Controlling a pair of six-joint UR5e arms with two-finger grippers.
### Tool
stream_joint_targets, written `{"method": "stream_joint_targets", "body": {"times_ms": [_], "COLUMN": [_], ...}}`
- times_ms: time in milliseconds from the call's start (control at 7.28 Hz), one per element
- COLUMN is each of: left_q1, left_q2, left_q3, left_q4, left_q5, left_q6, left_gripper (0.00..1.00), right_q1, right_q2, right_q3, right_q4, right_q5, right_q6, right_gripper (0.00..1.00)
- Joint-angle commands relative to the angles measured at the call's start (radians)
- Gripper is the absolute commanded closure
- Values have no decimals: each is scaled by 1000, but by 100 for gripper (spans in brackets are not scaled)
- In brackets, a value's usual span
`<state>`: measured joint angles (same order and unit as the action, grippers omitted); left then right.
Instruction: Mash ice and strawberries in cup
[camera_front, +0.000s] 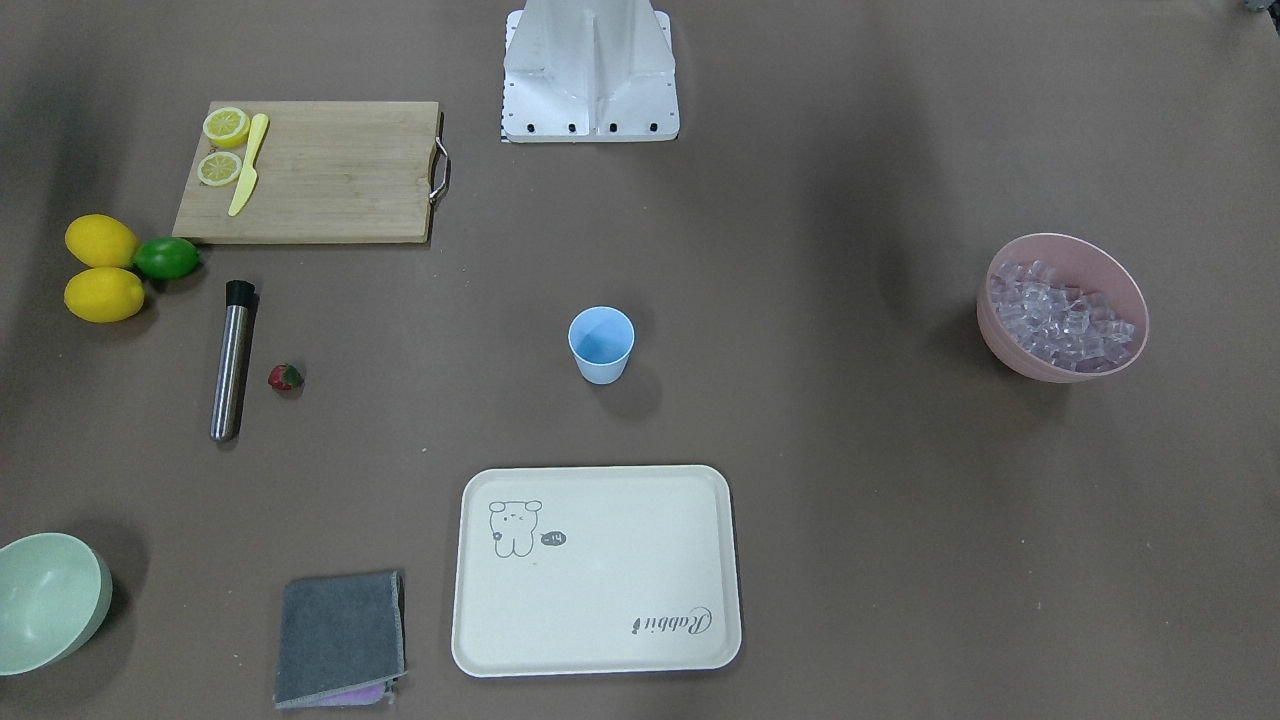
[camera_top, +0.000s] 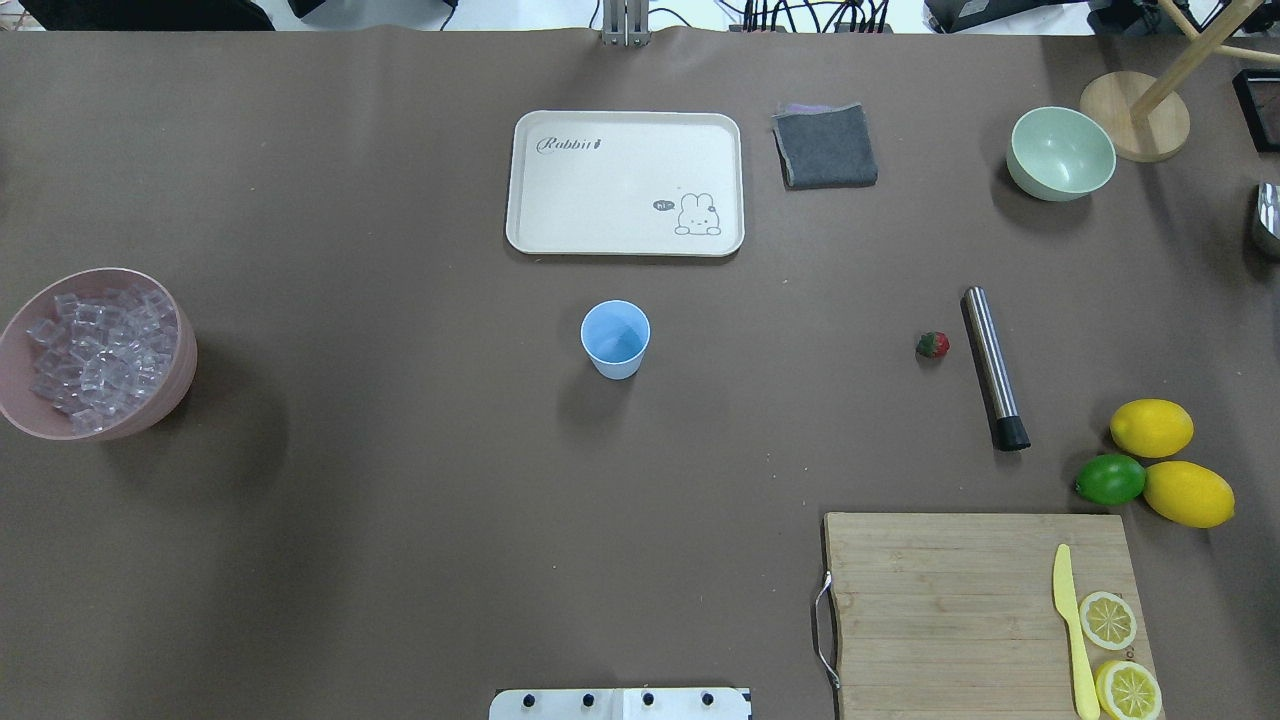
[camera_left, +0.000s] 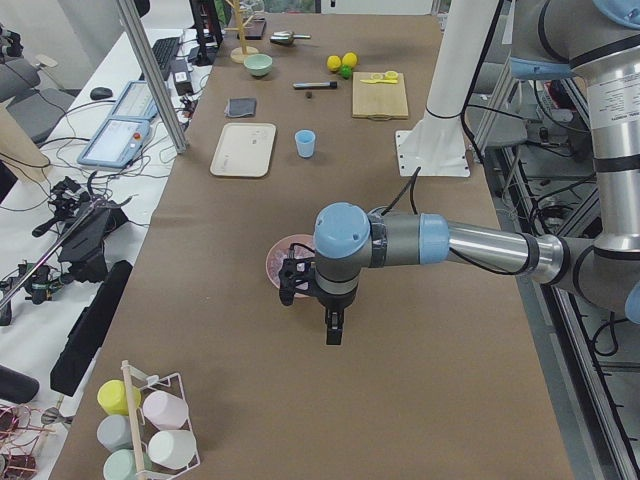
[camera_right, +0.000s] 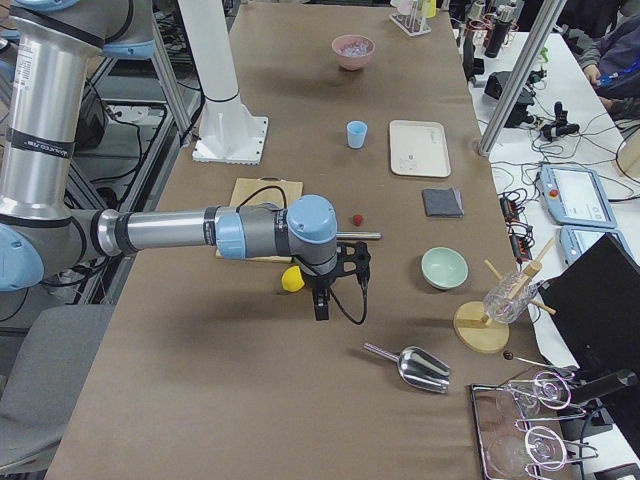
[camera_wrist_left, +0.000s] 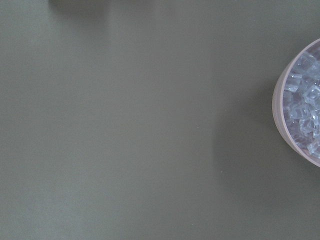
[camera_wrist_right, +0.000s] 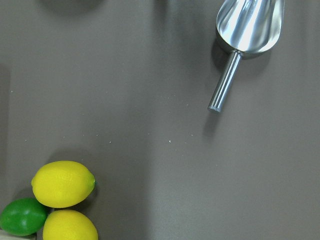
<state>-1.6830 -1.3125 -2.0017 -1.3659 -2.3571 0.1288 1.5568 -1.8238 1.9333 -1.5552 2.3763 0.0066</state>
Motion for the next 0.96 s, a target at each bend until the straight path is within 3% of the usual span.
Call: {"method": "stream_joint_targets", "body": {"times_ms": [0, 137, 275, 824], "left_q1": [-3, -6, -6, 18], "left_q2": [-1, -4, -17, -126], "left_q3": [49, 117, 116, 121], "left_q4": [-188, -244, -301, -421], "left_q5": [-95, -202, -284, -306], "left_q6": [-5, -8, -9, -93], "left_gripper": [1, 1, 1, 1], "right_q1": [3, 2, 2, 2], "right_q2": [0, 4, 9, 6], "right_q3": [6, -7, 2, -7], "right_q4": [3, 1, 3, 104], "right_q5": [4, 7, 30, 46], "right_q6": [-13, -5, -8, 4], "right_gripper": [0, 0, 0, 0]}}
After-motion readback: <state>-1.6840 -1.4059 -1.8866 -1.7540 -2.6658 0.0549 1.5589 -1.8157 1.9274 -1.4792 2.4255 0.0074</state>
